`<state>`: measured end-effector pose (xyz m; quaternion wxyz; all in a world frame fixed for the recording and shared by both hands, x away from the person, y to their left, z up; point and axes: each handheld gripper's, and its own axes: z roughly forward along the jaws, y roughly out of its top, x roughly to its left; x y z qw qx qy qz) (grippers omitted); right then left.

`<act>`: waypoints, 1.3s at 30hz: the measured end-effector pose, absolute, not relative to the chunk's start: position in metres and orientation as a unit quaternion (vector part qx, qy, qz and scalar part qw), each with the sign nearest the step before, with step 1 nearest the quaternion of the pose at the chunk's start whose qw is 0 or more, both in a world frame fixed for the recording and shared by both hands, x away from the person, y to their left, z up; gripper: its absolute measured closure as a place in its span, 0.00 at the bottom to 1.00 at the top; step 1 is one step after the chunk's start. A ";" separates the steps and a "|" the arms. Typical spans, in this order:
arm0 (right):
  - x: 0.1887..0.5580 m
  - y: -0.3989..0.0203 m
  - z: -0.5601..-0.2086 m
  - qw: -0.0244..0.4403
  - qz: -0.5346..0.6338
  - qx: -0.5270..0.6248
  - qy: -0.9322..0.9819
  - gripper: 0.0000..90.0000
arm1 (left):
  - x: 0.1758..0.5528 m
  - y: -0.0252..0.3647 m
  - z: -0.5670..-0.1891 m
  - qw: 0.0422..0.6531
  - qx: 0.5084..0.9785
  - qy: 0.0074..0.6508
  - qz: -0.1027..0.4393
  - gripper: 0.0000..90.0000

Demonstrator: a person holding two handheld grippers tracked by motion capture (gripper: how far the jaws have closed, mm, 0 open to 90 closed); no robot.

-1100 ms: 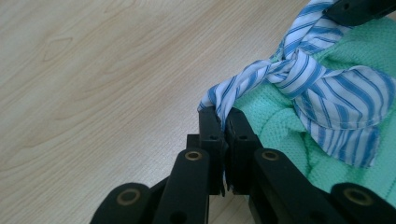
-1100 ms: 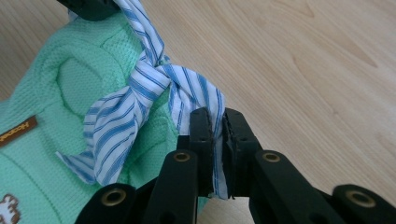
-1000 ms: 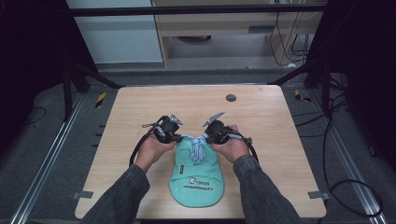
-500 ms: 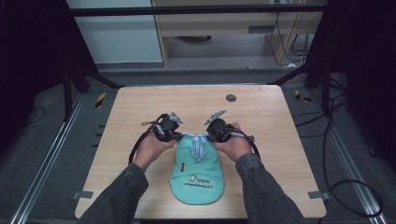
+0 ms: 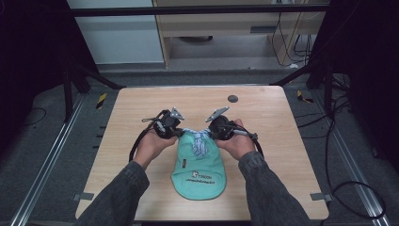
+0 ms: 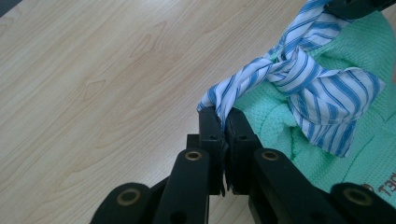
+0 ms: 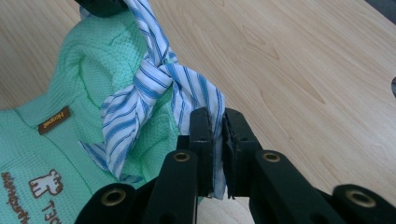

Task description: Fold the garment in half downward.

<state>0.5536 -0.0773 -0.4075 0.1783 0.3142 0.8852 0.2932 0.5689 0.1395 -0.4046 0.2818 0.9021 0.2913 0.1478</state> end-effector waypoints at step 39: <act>0.559 -0.080 -0.392 0.204 0.298 0.302 0.882 0.92 | 0.573 0.138 -0.389 0.295 0.896 0.286 0.167 0.97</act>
